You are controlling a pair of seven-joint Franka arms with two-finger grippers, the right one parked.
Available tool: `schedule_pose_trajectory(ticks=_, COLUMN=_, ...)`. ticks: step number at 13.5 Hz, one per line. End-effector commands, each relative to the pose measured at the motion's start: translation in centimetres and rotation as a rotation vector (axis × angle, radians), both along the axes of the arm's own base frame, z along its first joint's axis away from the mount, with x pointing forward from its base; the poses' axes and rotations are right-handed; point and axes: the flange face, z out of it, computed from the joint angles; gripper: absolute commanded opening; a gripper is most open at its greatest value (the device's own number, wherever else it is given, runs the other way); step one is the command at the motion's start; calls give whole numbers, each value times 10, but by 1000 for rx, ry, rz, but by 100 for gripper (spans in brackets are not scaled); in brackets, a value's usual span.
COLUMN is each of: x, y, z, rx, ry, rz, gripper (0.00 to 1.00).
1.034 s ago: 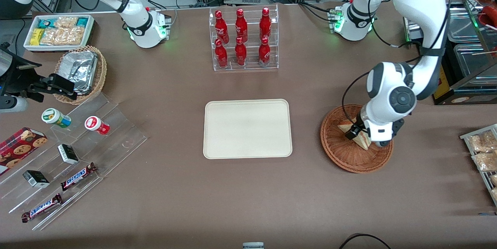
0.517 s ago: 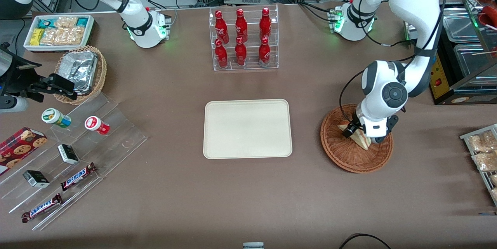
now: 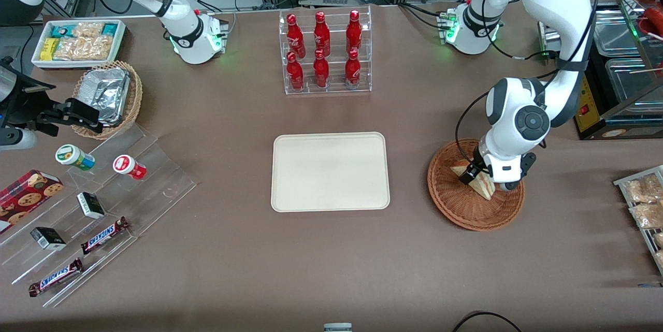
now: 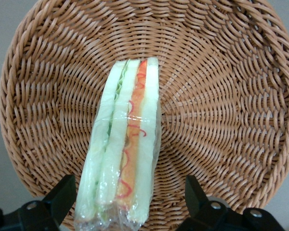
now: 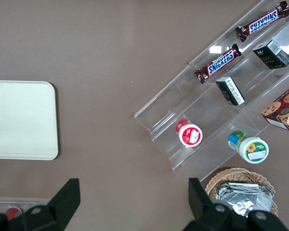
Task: Place sandwich from basket to tray
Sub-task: 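Lift the sandwich and carry it with the left gripper over the cream tray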
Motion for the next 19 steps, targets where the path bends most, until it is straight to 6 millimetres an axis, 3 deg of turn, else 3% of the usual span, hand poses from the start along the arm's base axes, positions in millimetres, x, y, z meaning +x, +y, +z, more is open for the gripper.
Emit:
schedule_pose_trajectory(ticks=1, x=-5, y=1, z=5, rx=28, ry=-11, rz=-14, gripper=100)
schedule_pose_trajectory(ticks=5, x=-5, y=1, z=4, rx=36, ry=-11, rz=-22, gripper=99)
schedule_pose_trajectory(ticks=6, x=-5, y=1, z=4, rx=36, ry=-11, rz=-21, gripper=93)
schedule_pose_trajectory(ticks=7, x=-5, y=1, z=4, rx=36, ry=-11, rz=-21, gripper=80)
schedule_pose_trajectory(ticks=10, x=-4, y=1, z=4, rx=36, ry=-11, rz=-21, gripper=26)
schedule_pose_trajectory(ticks=12, x=-2, y=2, z=8, rx=35, ry=-20, rz=-23, gripper=8)
schedule_pose_trajectory(ticks=14, x=6, y=-1, z=22, rx=53, ry=3, rz=-37, gripper=8)
schedule_pose_trajectory(ticks=19, x=32, y=-14, z=84, rx=134, ry=103, rz=-86, gripper=8)
